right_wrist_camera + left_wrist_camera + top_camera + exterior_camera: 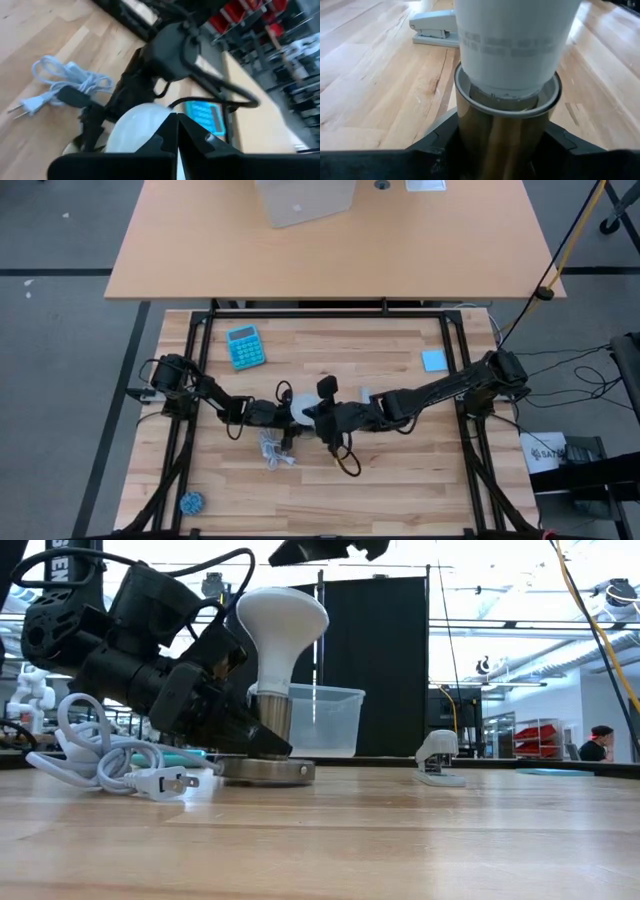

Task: Screw lightbulb
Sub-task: Remove the light bulb from the lamp

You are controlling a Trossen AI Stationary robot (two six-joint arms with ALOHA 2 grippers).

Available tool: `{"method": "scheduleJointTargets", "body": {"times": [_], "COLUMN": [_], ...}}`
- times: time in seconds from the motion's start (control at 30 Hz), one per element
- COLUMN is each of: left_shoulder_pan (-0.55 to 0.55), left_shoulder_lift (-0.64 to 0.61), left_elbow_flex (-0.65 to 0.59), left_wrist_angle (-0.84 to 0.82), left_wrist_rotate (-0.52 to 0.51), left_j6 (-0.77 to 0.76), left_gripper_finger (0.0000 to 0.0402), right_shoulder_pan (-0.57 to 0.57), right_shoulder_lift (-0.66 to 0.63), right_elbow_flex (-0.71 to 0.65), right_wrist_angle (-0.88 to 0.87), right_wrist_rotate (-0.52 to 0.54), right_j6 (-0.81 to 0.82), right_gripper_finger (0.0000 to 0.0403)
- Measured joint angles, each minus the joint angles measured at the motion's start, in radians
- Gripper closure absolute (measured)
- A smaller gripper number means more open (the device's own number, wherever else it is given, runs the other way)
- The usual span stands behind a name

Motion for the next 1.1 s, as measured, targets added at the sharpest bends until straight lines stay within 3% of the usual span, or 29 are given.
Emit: {"method": "scheduleJointTargets", "body": {"times": [0.37, 0.57, 0.67, 0.97, 1.1], "left_shoulder_pan": [0.027, 0.032, 0.038, 0.040, 0.040], "left_shoulder_lift": [0.000, 0.000, 0.000, 0.000, 0.000], "left_elbow_flex": [0.000, -0.001, -0.001, -0.001, -0.001], "left_wrist_angle": [-0.001, -0.005, -0.005, -0.004, 0.003], "left_wrist_rotate": [0.052, 0.063, 0.072, 0.076, 0.075], "left_j6": [-0.066, -0.076, -0.087, -0.103, -0.113], "left_gripper_finger": [0.0225, 0.0225, 0.0225, 0.0225, 0.0225], "right_shoulder_pan": [0.004, -0.039, -0.045, -0.043, -0.020], "right_shoulder_lift": [-0.002, 0.053, 0.076, 0.057, 0.036], "right_elbow_flex": [0.002, 0.012, 0.012, 0.005, 0.000], "right_wrist_angle": [0.097, -0.078, -0.107, -0.063, -0.029], "right_wrist_rotate": [0.068, -0.152, -0.176, -0.173, -0.097], "right_j6": [-0.039, 0.140, 0.179, 0.140, 0.061], "right_gripper_finger": [0.0403, 0.0403, 0.0403, 0.0403, 0.0403]}}
